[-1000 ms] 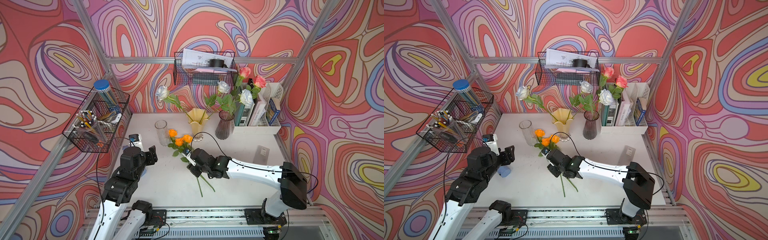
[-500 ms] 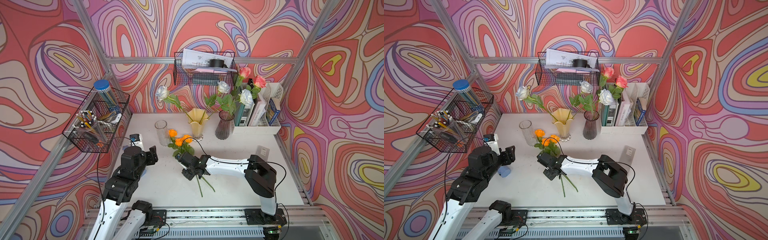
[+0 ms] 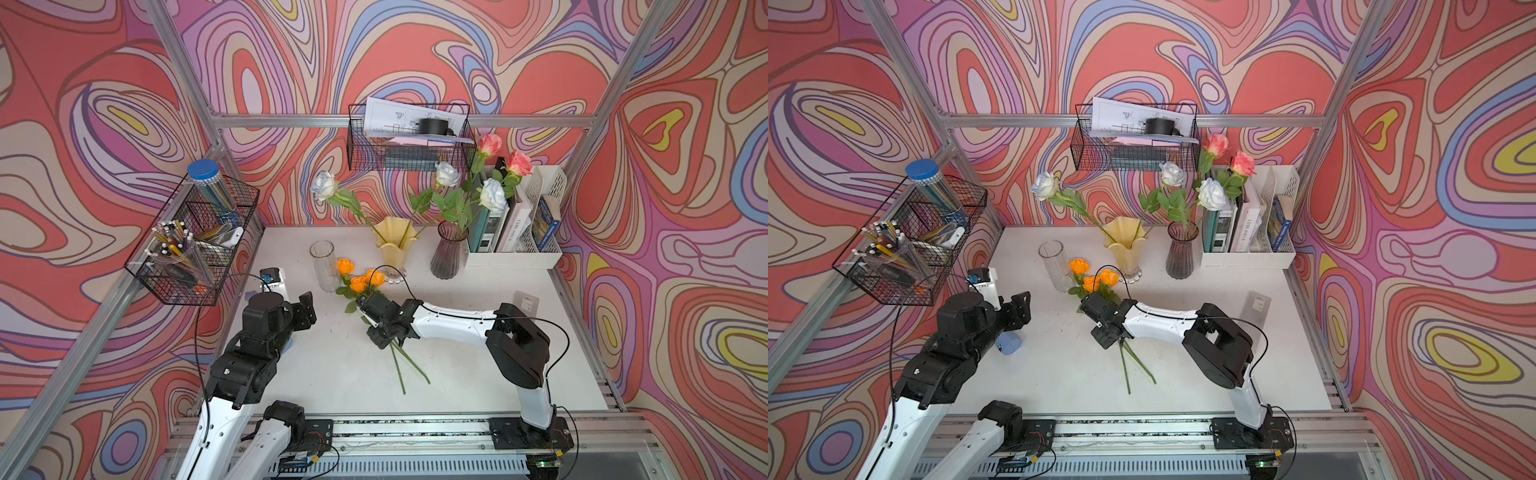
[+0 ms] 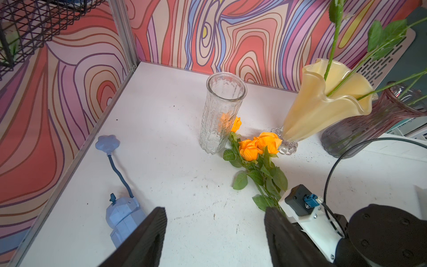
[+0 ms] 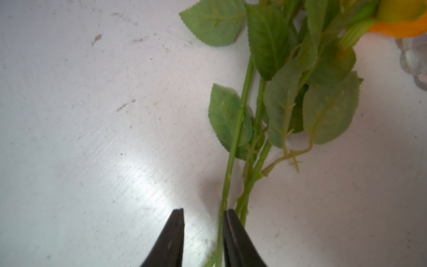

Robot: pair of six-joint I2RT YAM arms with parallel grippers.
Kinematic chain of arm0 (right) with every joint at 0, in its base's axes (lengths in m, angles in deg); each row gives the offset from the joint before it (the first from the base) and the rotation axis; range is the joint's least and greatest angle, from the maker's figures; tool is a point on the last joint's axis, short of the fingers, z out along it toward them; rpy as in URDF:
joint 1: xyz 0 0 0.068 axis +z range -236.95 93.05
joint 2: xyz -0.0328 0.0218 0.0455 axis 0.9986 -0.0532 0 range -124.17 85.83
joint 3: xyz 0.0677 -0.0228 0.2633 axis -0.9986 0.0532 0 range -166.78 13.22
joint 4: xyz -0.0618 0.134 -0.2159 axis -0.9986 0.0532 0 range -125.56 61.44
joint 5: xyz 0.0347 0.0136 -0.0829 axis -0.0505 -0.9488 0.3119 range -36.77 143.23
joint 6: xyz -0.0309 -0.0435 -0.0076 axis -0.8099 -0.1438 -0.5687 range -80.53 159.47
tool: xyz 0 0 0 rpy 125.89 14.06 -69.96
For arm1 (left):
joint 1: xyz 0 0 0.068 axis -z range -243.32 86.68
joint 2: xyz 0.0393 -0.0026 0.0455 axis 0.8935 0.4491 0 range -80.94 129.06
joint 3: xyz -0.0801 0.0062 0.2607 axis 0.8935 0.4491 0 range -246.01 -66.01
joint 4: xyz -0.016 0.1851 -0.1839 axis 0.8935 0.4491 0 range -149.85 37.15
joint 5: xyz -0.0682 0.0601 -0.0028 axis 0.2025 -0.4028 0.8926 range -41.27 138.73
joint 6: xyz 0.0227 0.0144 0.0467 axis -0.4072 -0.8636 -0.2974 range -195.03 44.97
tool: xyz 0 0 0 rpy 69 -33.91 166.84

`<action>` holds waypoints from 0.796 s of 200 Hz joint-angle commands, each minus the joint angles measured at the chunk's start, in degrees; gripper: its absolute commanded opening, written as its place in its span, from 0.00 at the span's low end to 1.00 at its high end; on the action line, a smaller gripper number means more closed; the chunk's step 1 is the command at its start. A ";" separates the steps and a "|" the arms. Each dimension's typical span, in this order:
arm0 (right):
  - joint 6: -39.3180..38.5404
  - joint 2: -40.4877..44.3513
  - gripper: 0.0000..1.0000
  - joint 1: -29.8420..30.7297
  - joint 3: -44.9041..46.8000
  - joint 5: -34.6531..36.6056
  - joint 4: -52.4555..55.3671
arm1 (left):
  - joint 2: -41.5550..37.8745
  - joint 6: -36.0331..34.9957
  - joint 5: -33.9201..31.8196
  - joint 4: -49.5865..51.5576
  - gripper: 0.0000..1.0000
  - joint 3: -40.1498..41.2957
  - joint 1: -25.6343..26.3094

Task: Arrange the flowers in different vases according to their colors
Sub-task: Pick up the flower at the center of the board.

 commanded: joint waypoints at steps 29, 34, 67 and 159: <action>1.17 -1.79 0.31 -1.48 0.34 -0.70 -0.76 | -0.03 -0.06 0.27 0.21 0.72 0.40 -0.23; 1.13 -1.83 0.31 -1.68 0.45 -0.91 -0.89 | -0.01 -0.11 0.24 0.18 0.72 0.38 -0.24; 0.86 -2.69 0.30 -2.03 0.12 -2.21 -1.25 | -0.03 -0.08 0.24 0.17 0.72 0.52 -0.23; 1.57 -3.83 0.25 -2.04 0.91 -3.77 -1.99 | 0.05 0.02 0.11 0.07 0.72 0.52 -0.23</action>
